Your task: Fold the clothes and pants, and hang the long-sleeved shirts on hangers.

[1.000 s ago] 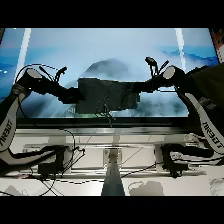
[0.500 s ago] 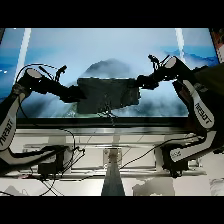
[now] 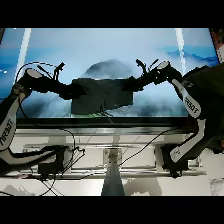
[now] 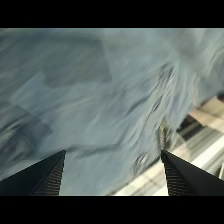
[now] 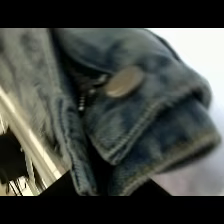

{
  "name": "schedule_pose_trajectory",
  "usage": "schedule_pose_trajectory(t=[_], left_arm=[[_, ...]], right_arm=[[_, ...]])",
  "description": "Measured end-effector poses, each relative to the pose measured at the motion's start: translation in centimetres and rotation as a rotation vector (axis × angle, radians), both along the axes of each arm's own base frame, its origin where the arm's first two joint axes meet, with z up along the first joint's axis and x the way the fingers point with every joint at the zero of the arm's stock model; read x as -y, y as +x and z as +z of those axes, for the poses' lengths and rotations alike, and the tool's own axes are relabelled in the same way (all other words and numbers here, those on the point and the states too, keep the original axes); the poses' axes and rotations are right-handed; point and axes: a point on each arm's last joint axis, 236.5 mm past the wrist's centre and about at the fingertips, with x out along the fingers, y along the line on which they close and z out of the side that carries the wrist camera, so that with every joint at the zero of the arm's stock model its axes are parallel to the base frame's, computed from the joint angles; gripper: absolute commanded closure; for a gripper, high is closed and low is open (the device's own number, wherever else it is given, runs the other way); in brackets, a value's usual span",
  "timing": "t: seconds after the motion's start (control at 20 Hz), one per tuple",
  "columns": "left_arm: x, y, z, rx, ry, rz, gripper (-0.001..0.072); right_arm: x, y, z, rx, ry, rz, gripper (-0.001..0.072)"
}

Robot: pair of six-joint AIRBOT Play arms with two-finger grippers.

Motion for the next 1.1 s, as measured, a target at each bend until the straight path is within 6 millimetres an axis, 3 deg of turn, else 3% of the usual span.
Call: schedule_pose_trajectory(t=[0.1, 0.25, 0.3, 0.4, 0.5, 0.55, 0.65, 0.75, 0.9, 1.1], left_arm=[[-0.5, 0.7, 0.4, 0.021, 0.003, 0.014, 0.0039], [-1.8, 2.5, 2.3, 0.071, 0.000, 0.037, 0.0091], [-2.5, 3.3, 3.4, 0.097, -0.001, 0.046, 0.0157], [-3.7, 4.5, 5.9, 0.155, -0.002, 0.058, 0.0415], [-4.6, 5.4, 9.1, 0.226, 0.003, 0.058, 0.0617], [-4.9, 5.6, 10.8, 0.269, 0.006, 0.056, 0.0664], [-4.9, 5.5, 14.3, 0.350, 0.006, 0.053, 0.0664], [-4.4, 5.0, 17.8, 0.430, -0.018, 0.052, 0.0664], [-3.5, 3.8, 22.1, 0.535, -0.050, 0.052, 0.0664], [-2.9, 2.6, 24.9, 0.607, -0.064, 0.049, 0.0664]], right_arm=[[-0.8, 0.9, 1.7, 0.070, 0.026, 0.027, 0.0663], [-0.5, 3.6, 6.4, 0.229, 0.035, 0.029, 0.0663], [0.4, 4.7, 8.2, 0.284, 0.012, 0.013, 0.0664], [2.9, 7.0, 11.5, 0.388, -0.071, -0.051, 0.0664], [7.2, 9.0, 15.4, 0.487, -0.191, -0.158, 0.0664], [9.8, 9.7, 17.6, 0.535, -0.256, -0.225, 0.0664], [15.9, 10.2, 21.7, 0.616, -0.393, -0.369, 0.0663], [22.6, 9.4, 25.3, 0.653, -0.534, -0.540, 0.0664], [32.8, 5.4, 29.6, 0.624, -0.718, -0.840, 0.0664], [43.8, -2.9, 33.2, 0.494, -0.884, -1.267, 0.0664]])
